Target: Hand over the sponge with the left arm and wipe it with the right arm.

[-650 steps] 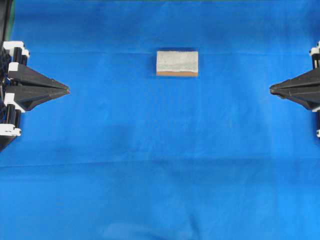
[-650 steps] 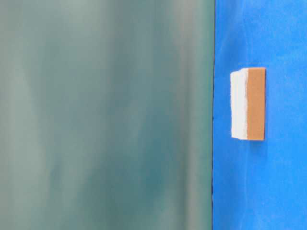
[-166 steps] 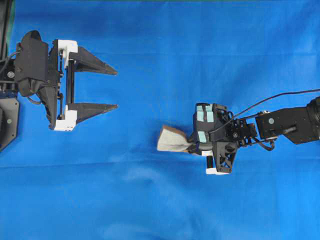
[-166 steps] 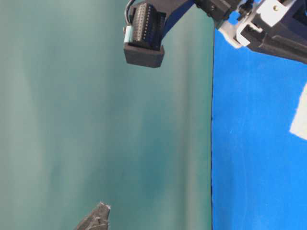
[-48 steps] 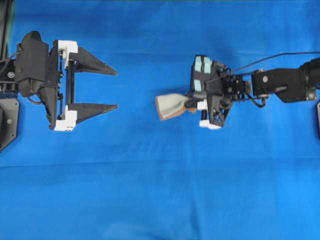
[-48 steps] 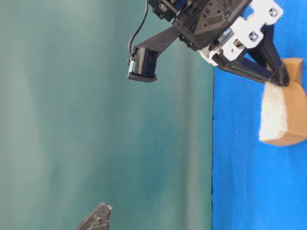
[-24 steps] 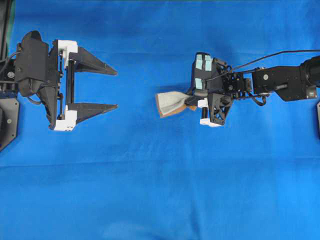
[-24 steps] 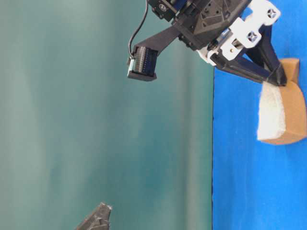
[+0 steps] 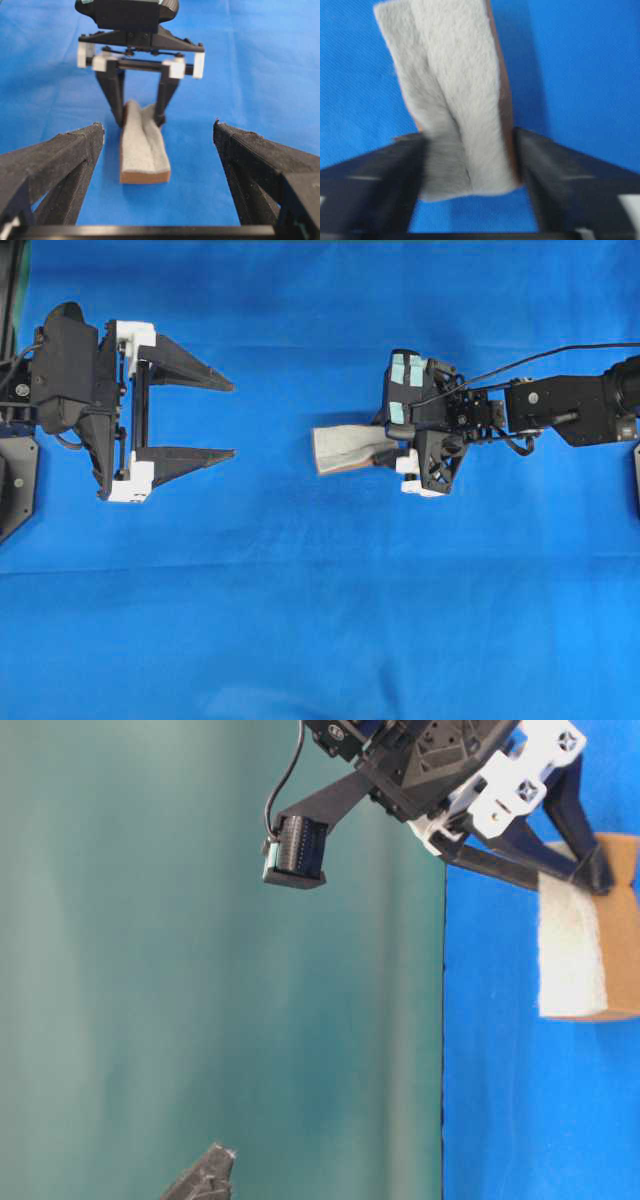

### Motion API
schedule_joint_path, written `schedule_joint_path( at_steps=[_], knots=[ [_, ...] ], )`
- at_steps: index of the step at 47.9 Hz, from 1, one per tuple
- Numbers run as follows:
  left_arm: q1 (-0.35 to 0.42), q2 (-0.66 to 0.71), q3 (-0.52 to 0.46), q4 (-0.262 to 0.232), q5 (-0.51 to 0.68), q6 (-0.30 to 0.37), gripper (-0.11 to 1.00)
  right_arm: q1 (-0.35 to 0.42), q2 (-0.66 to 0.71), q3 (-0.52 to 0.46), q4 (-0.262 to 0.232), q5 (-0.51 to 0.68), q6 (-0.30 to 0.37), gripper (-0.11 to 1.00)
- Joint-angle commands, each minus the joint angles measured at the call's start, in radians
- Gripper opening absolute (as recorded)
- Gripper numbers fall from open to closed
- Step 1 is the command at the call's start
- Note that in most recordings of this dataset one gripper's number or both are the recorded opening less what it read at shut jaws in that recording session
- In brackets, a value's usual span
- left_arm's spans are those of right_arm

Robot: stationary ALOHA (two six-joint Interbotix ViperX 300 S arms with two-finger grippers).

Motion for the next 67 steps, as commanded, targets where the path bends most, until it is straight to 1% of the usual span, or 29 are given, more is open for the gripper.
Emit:
schedule_joint_path(
  at_steps=[1,12,26,34,41,56,62,67],
  knots=[
    [0.002,-0.005,-0.011,0.0,-0.003,0.0,0.88,0.002,-0.041,-0.02,0.005,0.02,0.002,0.74],
    [0.002,-0.008,-0.009,-0.002,0.003,0.002,0.88,0.006,-0.135,-0.021,0.006,0.074,0.002,0.74],
    [0.002,-0.012,-0.008,-0.002,0.015,0.002,0.88,0.029,-0.376,-0.015,0.003,0.225,-0.008,0.74],
    [0.002,-0.011,-0.008,-0.002,0.015,0.002,0.88,0.038,-0.477,0.011,0.003,0.241,-0.005,0.74],
    [0.0,-0.011,-0.008,0.0,0.015,0.0,0.88,0.038,-0.509,0.04,0.005,0.224,0.002,0.74],
    [0.002,-0.003,-0.012,0.0,0.015,-0.005,0.88,0.038,-0.5,0.04,0.008,0.201,0.003,0.74],
    [0.002,-0.017,-0.017,-0.002,0.015,-0.006,0.88,0.04,-0.52,0.048,0.009,0.219,0.003,0.74],
    [0.002,-0.057,-0.018,-0.003,0.025,-0.008,0.88,0.043,-0.572,0.057,0.009,0.252,0.005,0.74]
  ],
)
